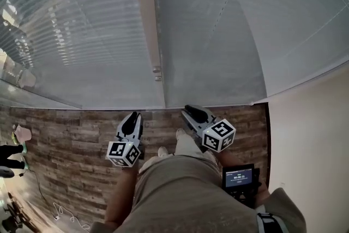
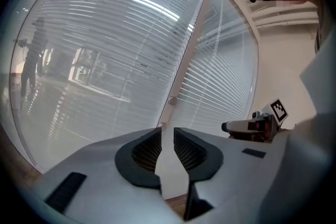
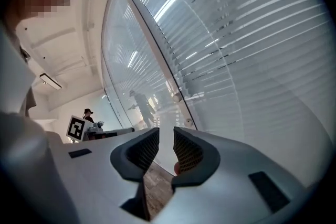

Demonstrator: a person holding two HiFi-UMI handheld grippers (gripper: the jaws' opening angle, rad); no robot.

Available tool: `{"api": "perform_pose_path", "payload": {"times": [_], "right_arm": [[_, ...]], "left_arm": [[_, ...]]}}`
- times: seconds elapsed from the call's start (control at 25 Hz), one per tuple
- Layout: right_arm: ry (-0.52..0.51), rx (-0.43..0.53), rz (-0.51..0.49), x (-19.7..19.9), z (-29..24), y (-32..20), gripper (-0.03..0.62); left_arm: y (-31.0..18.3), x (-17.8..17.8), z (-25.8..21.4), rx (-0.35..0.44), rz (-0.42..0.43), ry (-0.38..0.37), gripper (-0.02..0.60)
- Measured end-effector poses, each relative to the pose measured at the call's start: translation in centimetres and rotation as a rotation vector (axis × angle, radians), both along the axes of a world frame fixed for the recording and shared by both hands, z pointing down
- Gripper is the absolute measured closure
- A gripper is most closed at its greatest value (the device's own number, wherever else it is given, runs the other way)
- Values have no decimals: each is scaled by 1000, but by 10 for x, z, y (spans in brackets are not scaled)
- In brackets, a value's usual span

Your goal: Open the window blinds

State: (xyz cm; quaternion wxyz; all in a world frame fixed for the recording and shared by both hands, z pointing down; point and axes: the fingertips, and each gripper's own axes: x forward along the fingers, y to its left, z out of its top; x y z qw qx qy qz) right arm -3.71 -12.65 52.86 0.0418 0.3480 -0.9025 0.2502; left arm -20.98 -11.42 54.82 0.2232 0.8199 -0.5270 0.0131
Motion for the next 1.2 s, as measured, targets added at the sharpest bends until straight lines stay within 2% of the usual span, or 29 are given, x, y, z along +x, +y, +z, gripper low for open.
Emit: {"api": "perform_pose_path", "payload": {"times": [0.32, 0.6, 0.76, 1.0, 1.2], "right_arm": [[1, 10, -77, 6, -16, -43, 503], [-2, 6, -117, 14, 2, -71, 503], [-8, 10, -126, 23, 0, -80, 503], [-21, 15, -134, 42, -1, -91, 503], [-24, 11, -134, 36, -1, -107, 503]], "left_arm": [[-45, 33, -6, -21, -33, -41, 515], [-80, 51, 17, -23, -60, -50, 491], [-96, 61, 30, -43, -65, -118, 466], [-118, 76, 46, -66, -90, -181, 439], [-139, 63, 59, -101, -118, -227, 423]]}}
